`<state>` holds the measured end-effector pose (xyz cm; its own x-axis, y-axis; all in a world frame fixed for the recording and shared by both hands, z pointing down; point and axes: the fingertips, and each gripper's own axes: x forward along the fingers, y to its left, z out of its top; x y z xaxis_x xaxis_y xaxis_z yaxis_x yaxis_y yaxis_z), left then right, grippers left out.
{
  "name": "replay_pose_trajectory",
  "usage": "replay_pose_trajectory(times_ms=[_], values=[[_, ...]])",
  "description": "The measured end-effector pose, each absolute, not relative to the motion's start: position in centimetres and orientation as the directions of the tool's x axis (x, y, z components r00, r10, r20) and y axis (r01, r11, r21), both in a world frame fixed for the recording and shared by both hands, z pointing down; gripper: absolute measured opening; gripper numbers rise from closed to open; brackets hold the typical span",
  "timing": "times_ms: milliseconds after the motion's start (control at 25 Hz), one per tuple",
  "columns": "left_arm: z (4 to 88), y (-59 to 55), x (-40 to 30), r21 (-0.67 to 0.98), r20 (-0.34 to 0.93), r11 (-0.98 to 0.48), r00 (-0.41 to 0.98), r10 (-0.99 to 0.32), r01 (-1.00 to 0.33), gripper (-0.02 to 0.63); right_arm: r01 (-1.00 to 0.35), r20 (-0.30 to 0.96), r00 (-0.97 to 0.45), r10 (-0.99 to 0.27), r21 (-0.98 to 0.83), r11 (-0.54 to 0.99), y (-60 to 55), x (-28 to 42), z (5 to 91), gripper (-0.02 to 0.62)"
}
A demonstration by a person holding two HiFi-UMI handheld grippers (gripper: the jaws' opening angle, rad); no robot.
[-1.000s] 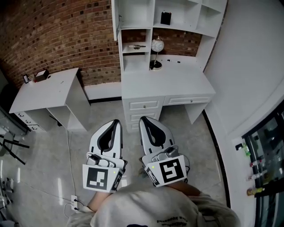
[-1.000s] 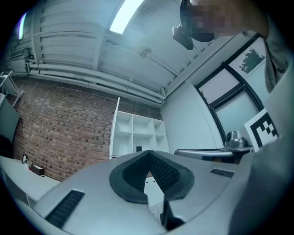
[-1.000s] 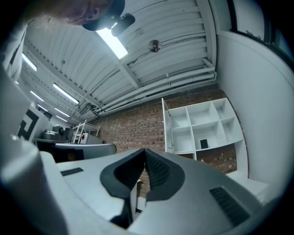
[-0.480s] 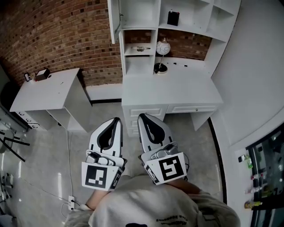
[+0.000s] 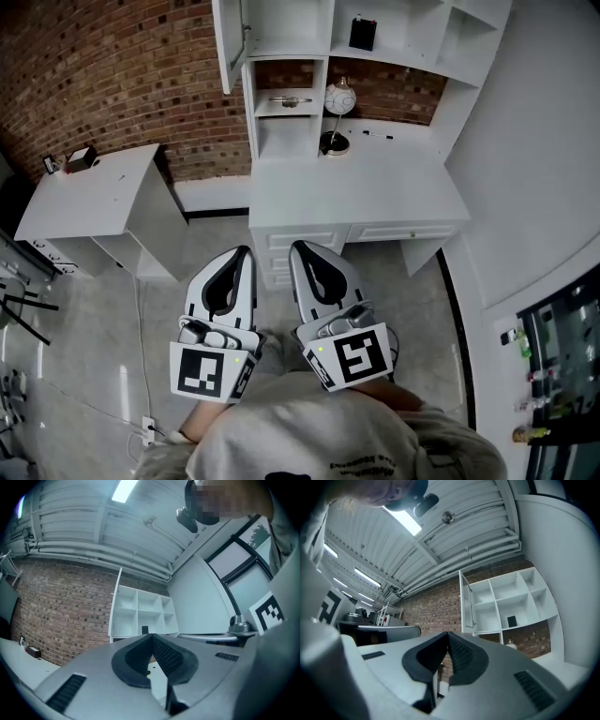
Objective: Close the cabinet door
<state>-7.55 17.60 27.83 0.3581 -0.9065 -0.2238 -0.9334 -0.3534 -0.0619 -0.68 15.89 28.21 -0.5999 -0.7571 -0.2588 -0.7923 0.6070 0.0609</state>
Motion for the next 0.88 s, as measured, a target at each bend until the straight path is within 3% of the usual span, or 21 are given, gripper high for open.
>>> replay_pose_trajectory(times_ms=[880], values=[[27.6,-0.7,-14.0,-0.033,-0.19,-0.345,0.345,-0.919,-0.938,0.008,-0.808,-0.229,-0.587,-0.776,0.111,0.578,-1.3,-6.6,27.6,0.018]])
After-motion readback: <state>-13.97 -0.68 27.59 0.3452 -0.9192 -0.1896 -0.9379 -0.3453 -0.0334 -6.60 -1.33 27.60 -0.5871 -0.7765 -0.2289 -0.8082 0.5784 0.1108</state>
